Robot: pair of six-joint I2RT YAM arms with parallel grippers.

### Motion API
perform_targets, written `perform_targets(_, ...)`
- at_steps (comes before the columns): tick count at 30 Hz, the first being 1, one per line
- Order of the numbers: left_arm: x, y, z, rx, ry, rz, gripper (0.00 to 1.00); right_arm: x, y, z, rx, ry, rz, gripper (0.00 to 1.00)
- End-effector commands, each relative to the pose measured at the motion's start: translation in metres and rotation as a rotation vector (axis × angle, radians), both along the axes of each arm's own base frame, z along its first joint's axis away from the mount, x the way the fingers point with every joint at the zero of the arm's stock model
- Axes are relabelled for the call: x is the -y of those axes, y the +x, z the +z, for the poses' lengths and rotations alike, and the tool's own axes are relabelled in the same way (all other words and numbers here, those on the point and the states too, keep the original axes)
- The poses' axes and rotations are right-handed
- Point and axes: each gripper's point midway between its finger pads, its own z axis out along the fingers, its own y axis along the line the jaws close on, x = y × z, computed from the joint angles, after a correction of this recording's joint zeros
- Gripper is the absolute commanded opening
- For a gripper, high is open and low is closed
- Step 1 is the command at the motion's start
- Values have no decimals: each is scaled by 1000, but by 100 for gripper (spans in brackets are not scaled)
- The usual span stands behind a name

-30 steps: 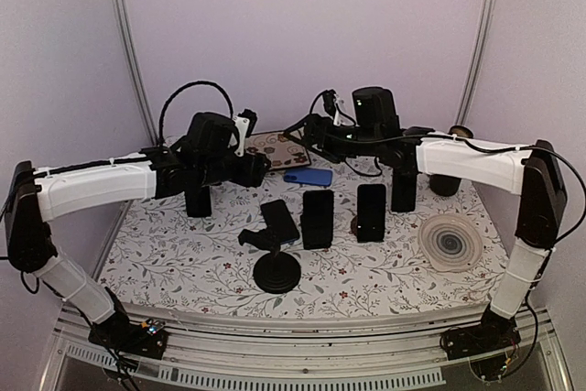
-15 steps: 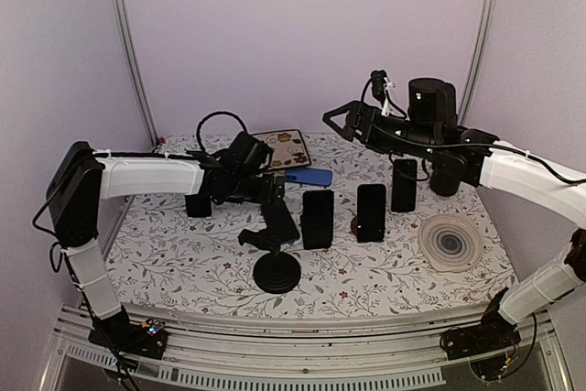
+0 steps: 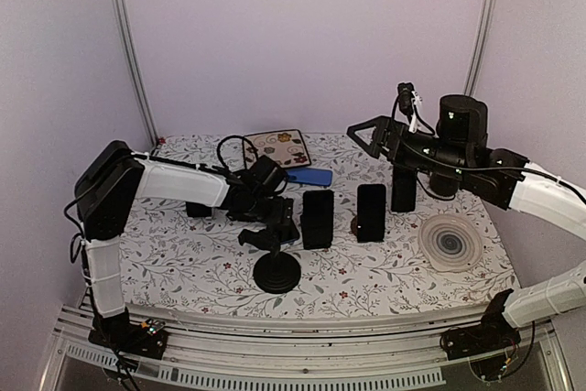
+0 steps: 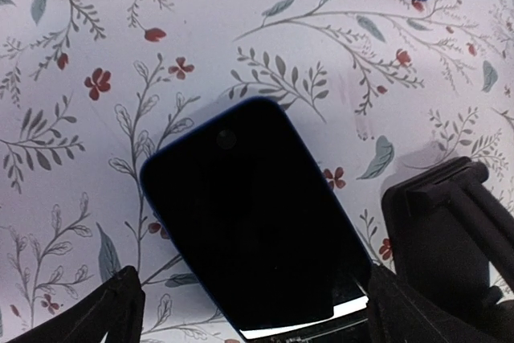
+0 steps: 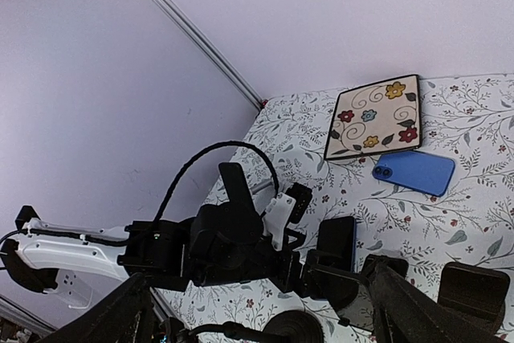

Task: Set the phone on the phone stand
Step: Adjust the phone at the center of the board.

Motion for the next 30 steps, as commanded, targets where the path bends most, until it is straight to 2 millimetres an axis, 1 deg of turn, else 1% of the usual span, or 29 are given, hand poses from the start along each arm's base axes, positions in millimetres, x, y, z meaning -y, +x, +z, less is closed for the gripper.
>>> perform_targets(1, 10, -3, -15, -11, 13, 8, 97, 9, -6, -3, -5, 5, -16, 95)
perform_targets(7, 13, -4, -30, -25, 34, 14, 97, 10, -9, -8, -16, 6, -11, 95)
perform_targets(12, 14, -4, -36, -28, 50, 13, 97, 11, -9, -12, -22, -1, -12, 95)
perform_targets(22, 12, -2, -48, -41, 124, 24, 97, 9, -8, -14, -21, 1, -8, 95)
perform_targets(24, 10, -3, -50, -39, 145, 23, 97, 9, -8, -16, -24, -1, -11, 95)
perform_targets(30, -8, -7, -54, -41, 231, 34, 97, 8, -8, -16, -20, -3, -8, 95)
